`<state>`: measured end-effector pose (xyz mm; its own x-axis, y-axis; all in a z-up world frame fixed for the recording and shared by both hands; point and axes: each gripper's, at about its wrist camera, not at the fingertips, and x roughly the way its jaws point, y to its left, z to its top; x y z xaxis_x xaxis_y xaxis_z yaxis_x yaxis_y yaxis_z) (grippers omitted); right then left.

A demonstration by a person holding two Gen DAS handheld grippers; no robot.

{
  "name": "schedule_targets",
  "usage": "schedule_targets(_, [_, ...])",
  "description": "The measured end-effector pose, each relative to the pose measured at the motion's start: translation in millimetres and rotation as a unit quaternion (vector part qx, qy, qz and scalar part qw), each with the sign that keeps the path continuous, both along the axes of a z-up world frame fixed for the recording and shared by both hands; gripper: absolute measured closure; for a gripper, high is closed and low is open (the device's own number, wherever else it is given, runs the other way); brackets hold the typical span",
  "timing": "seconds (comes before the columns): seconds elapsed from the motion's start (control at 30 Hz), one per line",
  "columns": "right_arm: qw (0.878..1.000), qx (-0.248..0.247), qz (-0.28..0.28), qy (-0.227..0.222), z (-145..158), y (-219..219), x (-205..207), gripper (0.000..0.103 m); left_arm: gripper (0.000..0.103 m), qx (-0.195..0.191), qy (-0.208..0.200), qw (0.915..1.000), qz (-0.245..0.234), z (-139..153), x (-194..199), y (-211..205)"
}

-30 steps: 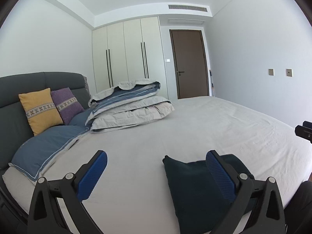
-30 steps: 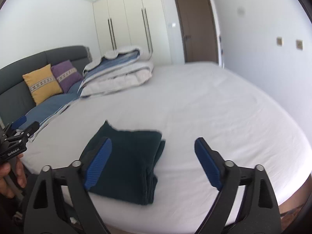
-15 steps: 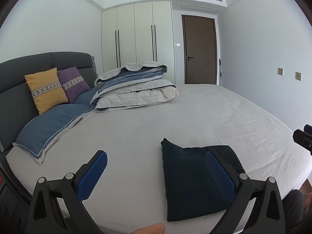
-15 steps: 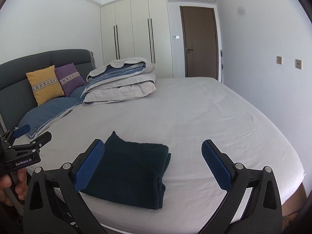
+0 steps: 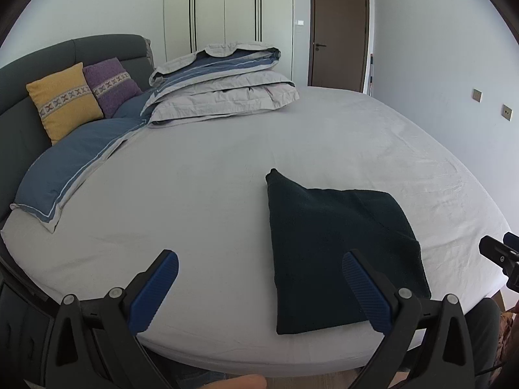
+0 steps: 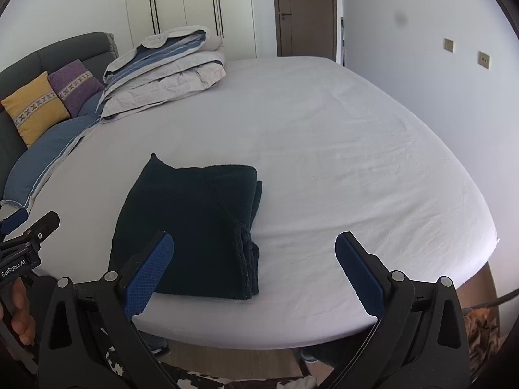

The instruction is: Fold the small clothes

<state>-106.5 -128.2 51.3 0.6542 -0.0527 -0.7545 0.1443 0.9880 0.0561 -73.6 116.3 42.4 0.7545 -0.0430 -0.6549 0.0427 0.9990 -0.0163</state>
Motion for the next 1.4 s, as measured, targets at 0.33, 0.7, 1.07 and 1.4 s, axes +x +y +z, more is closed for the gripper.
schedule_targets(0.33, [1.0,-0.01,-0.005,0.015,-13.2,0.7,5.5,0.001,0.0,-0.01,0.04,0.9992,0.001,-22.5,5.7,-0.5])
schedule_targets(0.7, [1.0,-0.018,0.006,0.015,-9.6,10.6,5.1,0.001,0.0,-0.004,0.044,0.999,-0.006,-25.2,7.8,-5.1])
schedule_targets(1.07, [1.0,-0.017,0.007,0.022,-13.9,18.1,8.7,0.001,0.0,-0.004,0.048,0.9989,-0.004,-26.7,7.5,-5.3])
schedule_targets(1.4, [1.0,-0.018,0.01,0.023,-15.8,24.9,9.0,0.001,0.0,-0.003,0.047,0.9989,-0.004,-26.7,7.4,-5.1])
